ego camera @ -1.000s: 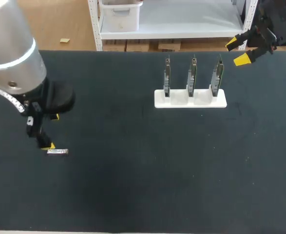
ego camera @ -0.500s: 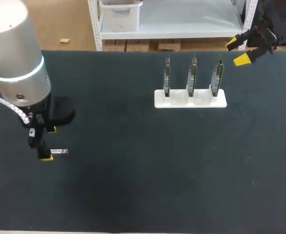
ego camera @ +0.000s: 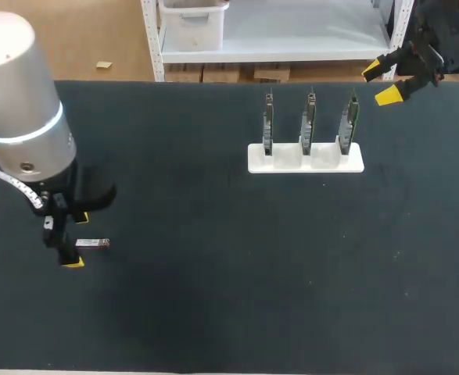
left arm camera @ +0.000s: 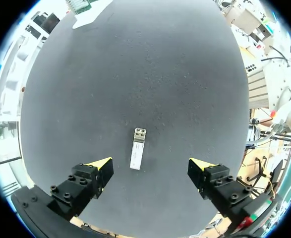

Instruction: Pick up the optical module with the left hand, and insert it into the network port with the right hand.

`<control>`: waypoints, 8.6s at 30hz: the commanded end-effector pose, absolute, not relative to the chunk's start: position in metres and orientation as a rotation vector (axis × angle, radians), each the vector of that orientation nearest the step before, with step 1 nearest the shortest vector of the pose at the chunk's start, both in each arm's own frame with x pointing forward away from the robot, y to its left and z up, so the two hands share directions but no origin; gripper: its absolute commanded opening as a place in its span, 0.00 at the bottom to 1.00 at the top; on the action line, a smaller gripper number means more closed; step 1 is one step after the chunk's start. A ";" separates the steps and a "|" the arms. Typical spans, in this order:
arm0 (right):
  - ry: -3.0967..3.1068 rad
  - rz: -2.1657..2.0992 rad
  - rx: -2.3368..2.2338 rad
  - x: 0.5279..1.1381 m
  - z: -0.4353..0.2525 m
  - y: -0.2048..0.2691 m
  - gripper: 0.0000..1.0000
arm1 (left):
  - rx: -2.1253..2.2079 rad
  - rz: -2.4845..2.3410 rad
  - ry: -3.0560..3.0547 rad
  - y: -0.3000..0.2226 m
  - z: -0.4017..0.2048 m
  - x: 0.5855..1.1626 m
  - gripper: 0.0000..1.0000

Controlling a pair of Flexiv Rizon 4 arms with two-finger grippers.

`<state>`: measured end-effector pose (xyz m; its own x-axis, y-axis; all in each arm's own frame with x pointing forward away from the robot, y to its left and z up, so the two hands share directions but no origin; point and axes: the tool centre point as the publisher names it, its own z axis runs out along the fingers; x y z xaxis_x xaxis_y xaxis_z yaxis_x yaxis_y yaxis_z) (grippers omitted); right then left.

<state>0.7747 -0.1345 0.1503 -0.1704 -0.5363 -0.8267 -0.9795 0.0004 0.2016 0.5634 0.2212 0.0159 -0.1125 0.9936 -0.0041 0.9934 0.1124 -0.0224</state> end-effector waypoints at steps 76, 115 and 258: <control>1.749 1.077 -1.562 0.774 0.150 -0.134 1.00 | -2.276 0.308 -2.919 0.182 0.093 0.644 0.00; 1.749 1.077 -1.562 0.774 0.150 -0.134 1.00 | -2.931 1.874 -2.362 -0.129 0.227 0.796 0.00; 1.749 1.077 -1.562 0.774 0.150 -0.134 1.00 | -2.355 2.141 -2.521 -0.269 0.160 0.766 0.00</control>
